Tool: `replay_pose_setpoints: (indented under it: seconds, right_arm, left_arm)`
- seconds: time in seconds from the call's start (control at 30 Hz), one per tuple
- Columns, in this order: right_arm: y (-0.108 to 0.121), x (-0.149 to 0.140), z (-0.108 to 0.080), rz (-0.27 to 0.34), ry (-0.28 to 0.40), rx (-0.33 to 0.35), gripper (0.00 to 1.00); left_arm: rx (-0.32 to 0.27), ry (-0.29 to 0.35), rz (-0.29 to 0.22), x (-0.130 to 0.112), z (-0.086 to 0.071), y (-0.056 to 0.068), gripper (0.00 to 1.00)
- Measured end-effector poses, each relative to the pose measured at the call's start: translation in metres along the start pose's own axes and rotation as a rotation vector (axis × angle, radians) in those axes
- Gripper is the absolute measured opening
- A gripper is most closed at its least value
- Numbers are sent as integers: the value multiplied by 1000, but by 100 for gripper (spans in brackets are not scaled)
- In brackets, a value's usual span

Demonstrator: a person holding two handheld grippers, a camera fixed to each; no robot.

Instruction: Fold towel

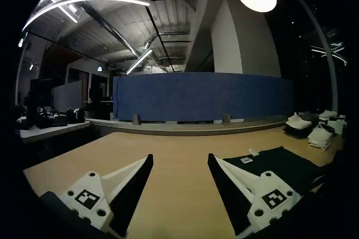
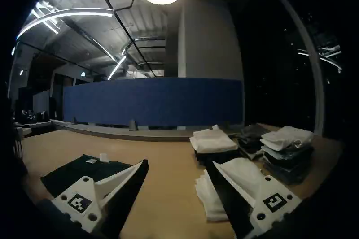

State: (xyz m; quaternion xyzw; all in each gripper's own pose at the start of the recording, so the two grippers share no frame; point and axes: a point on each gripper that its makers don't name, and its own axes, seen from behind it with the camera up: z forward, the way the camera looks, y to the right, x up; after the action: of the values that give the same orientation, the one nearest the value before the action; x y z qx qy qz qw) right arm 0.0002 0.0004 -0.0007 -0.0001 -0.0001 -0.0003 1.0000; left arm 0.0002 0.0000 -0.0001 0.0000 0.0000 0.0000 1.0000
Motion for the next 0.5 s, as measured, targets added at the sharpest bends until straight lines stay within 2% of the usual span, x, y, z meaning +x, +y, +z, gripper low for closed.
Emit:
replay_pose_setpoints:
  seconds: [0.5]
  right_arm:
    - [0, 1, 0, 0, 0, 0, 100]
  left_arm:
    - [0, 0, 0, 0, -1, 0, 90]
